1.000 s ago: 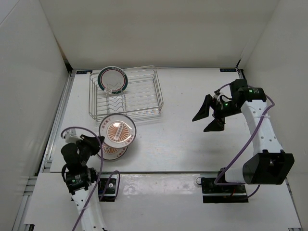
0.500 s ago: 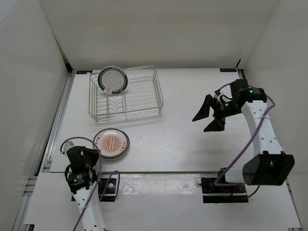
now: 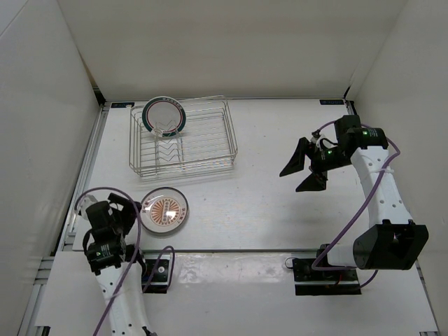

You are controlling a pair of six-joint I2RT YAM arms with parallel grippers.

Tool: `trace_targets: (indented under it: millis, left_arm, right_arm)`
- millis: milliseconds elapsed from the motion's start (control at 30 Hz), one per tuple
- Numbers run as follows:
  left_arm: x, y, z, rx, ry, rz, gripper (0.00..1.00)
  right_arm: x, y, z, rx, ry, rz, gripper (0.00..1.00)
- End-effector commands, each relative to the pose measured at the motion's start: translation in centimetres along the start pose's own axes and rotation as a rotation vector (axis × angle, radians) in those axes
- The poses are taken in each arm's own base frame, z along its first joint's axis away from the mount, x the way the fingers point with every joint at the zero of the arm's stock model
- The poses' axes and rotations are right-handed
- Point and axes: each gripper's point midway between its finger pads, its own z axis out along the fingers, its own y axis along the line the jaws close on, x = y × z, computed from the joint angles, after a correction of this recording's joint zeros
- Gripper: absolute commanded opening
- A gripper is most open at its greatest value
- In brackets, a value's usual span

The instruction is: Unload the plates from the dish rack

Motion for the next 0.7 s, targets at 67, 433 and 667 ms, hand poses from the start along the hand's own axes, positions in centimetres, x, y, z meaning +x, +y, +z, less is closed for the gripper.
trace_targets:
  millis: [67,433,667]
  left_arm:
    - [-6.0,-7.2,-0.2,0.227,-0.116,0.318,1.00]
    - [-13.5,-19.2,5.9,0.495,-0.035,0.678,1.00]
    - [-17.2,-26.7,10.0,0.695,0.084,0.604,0.87]
  right_arm:
    - [2.8,0.6,-0.8,-0.002,0.098,0.088,0.90]
    - [1.6,2.7,-2.1,0.008,0.048,-0.047,0.90]
    - [0.4,2.9,-2.2,0.030,0.036,-0.070,0.90]
